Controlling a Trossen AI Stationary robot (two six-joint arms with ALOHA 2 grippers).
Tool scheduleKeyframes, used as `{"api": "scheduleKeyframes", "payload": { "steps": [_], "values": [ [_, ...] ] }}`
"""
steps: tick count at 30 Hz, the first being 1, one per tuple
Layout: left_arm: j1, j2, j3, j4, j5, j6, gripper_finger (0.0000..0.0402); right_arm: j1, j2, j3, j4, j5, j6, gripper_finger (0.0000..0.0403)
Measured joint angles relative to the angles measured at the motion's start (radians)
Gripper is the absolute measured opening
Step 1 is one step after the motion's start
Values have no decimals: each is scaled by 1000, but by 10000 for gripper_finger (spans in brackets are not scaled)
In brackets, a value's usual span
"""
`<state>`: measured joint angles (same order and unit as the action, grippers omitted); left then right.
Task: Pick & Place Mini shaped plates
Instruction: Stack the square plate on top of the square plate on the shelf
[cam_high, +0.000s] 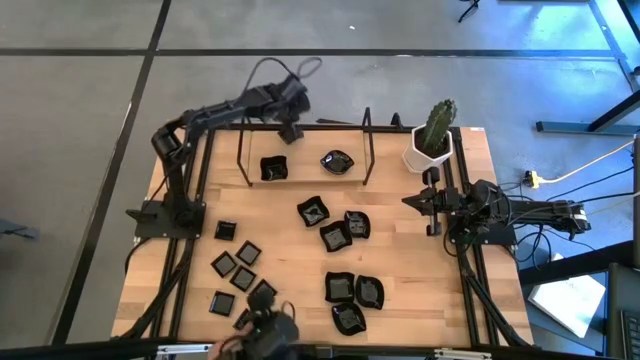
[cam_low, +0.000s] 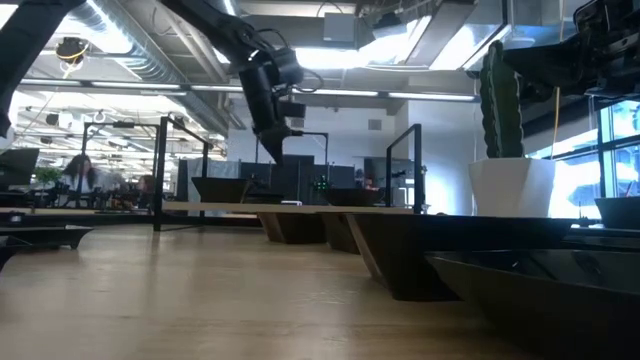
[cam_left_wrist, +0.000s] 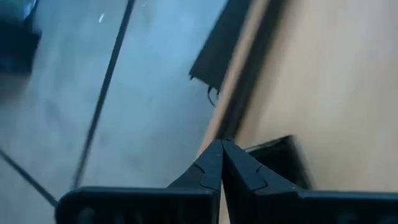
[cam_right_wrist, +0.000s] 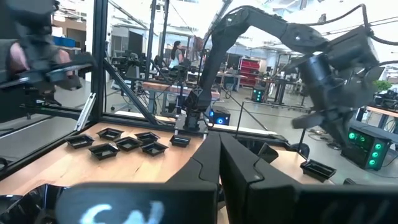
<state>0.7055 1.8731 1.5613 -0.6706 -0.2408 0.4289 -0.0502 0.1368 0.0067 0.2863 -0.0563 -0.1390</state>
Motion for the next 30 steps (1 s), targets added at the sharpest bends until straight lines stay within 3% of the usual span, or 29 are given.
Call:
{"api": "scheduleKeyframes", "payload": {
  "steps": [9,21,25,30],
  "values": [
    [100,7,7,-77,32,-229,2,0,0,0,-24,-26,11,6],
    [80,80,7,-119,56,-268,2,0,0,0,-28,-27,34,6],
    [68,113,7,-118,5,-249,3,0,0,0,-28,-27,34,6],
    [68,107,7,-134,18,-244,2,0,0,0,-26,-26,29,6]
  ]
}}
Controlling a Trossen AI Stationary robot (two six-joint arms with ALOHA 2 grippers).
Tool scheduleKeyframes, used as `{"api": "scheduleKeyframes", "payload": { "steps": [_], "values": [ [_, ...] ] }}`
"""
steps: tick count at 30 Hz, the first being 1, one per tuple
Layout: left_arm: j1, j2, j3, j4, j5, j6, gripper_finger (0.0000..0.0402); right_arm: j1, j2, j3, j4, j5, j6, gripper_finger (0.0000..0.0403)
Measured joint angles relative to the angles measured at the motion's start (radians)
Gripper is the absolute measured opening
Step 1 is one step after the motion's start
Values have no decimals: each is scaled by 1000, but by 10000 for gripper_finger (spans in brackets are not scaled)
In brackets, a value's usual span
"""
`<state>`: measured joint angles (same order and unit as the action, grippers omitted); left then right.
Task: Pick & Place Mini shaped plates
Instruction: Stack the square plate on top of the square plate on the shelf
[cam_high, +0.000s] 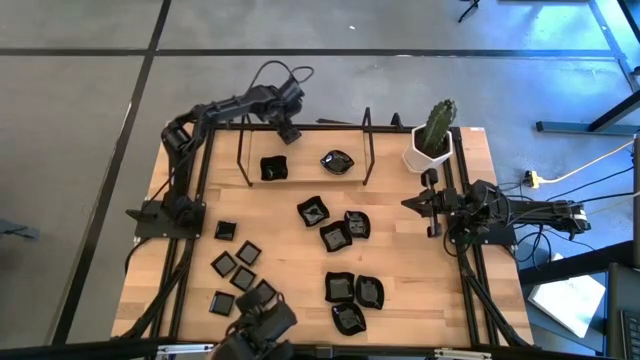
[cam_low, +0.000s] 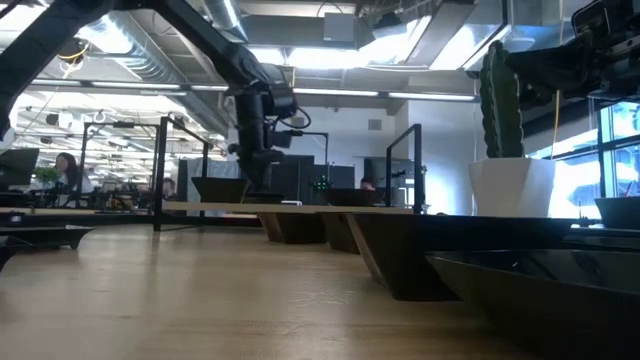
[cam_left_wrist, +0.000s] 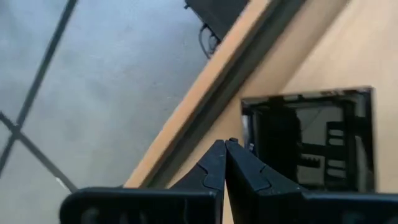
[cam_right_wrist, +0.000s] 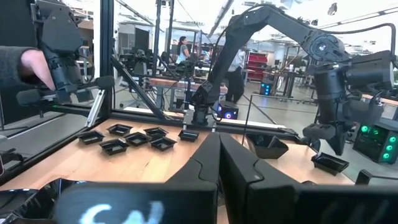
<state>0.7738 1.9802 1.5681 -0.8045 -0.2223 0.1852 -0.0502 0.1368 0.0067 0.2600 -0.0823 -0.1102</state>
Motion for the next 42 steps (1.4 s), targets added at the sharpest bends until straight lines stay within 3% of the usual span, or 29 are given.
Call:
{"api": "scheduleKeyframes", "payload": {
  "steps": [4,16,25,42],
  "values": [
    [-1,-3,0,-55,35,1,2,0,0,0,0,0,-2,6],
    [-13,-22,0,66,-57,2,3,0,0,0,-2,0,2,6],
    [15,20,0,16,-70,-8,3,0,0,0,-3,0,2,6],
    [-36,31,0,7,48,19,2,0,0,0,-11,0,2,6]
  ]
}}
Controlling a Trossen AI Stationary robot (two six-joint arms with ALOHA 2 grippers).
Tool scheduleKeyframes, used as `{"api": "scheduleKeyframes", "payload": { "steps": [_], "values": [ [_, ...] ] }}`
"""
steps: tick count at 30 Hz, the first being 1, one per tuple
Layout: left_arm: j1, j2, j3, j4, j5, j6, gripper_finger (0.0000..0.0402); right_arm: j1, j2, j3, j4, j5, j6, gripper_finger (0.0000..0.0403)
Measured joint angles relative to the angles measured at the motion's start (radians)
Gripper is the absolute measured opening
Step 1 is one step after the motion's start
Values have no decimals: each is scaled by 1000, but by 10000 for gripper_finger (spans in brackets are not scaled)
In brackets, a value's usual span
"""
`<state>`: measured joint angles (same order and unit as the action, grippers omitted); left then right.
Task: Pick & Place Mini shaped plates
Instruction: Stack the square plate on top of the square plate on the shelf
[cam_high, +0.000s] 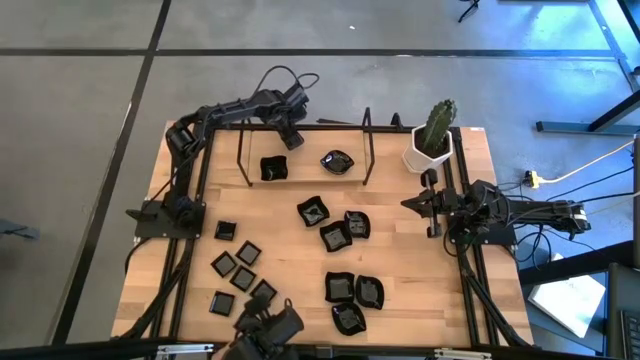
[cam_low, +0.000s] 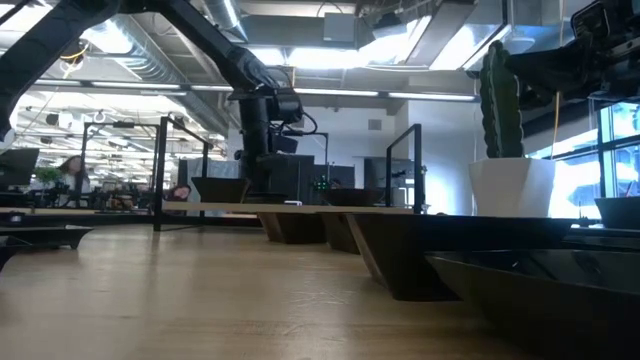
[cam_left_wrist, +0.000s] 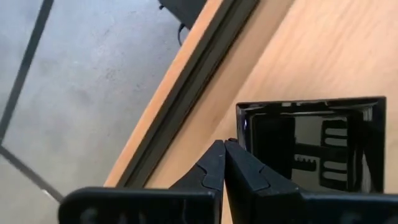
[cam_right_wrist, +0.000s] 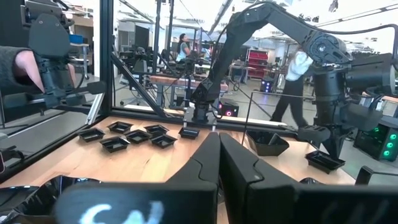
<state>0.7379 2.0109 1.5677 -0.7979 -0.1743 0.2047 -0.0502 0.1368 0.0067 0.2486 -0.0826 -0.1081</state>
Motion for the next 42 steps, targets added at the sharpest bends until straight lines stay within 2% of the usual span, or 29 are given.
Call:
{"api": "scheduleKeyframes", "payload": {
  "steps": [10,14,20,42],
  "values": [
    [-7,-12,0,53,-43,78,2,0,0,0,0,0,-1,6],
    [17,-17,2,71,-92,46,3,0,0,0,0,0,-4,6],
    [45,-1,-13,-10,-48,18,3,0,0,0,0,0,-4,6],
    [-56,0,-19,17,32,94,2,0,0,0,1,1,-5,6]
  ]
}}
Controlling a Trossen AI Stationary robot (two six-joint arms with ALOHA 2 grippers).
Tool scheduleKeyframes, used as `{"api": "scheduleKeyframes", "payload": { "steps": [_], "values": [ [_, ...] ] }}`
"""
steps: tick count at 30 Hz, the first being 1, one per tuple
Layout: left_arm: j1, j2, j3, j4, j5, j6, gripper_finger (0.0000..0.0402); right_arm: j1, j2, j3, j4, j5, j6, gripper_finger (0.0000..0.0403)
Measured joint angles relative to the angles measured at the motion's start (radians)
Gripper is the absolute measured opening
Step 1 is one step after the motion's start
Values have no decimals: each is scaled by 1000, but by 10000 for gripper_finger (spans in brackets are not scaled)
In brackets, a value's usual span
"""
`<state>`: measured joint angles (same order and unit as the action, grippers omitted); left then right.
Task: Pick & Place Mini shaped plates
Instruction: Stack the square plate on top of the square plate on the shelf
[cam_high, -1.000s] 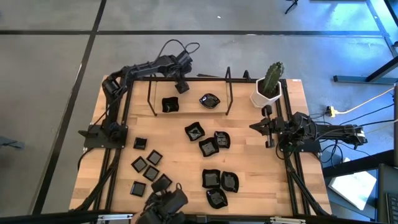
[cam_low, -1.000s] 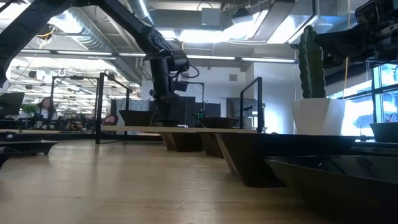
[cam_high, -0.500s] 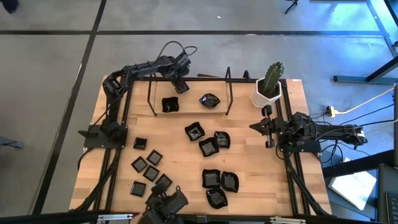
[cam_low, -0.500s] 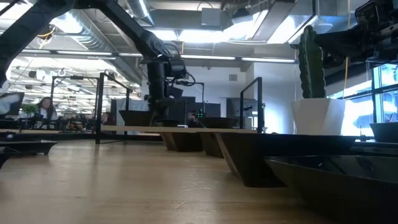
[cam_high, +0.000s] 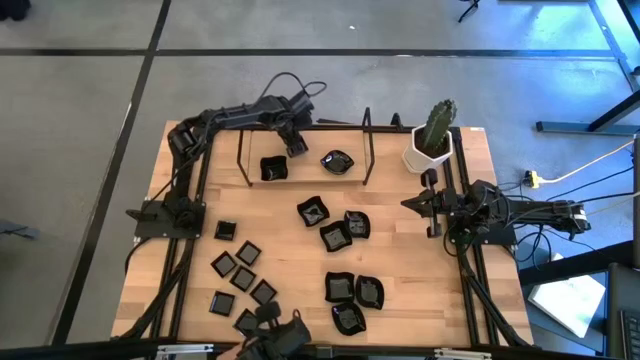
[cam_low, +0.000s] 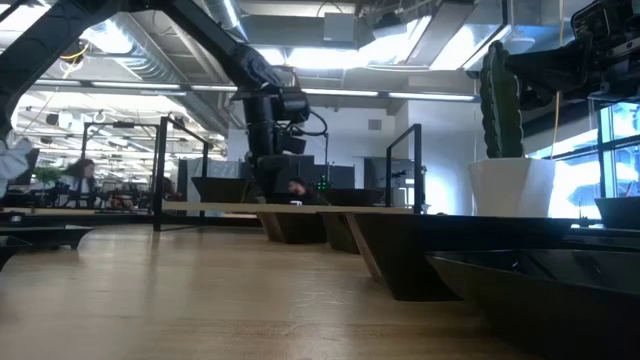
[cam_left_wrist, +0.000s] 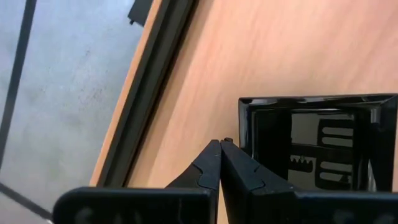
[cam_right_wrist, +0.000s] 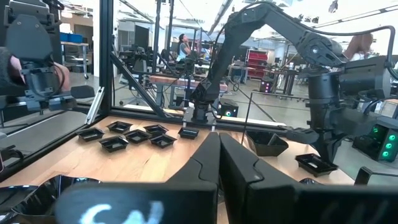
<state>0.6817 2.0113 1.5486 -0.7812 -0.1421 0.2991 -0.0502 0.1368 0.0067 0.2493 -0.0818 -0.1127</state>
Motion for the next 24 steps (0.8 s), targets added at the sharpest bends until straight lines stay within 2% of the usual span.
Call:
{"api": "scheduleKeyframes", "payload": {
  "steps": [10,15,19,24],
  "values": [
    [-7,0,0,22,1,32,3,0,0,0,0,0,0,6],
    [3,0,0,43,-84,-7,2,0,0,0,0,0,0,6],
    [28,0,0,33,-84,-40,2,0,0,0,0,0,0,6],
    [34,0,-9,-19,-17,-50,3,0,0,0,0,0,-1,6]
  ]
}}
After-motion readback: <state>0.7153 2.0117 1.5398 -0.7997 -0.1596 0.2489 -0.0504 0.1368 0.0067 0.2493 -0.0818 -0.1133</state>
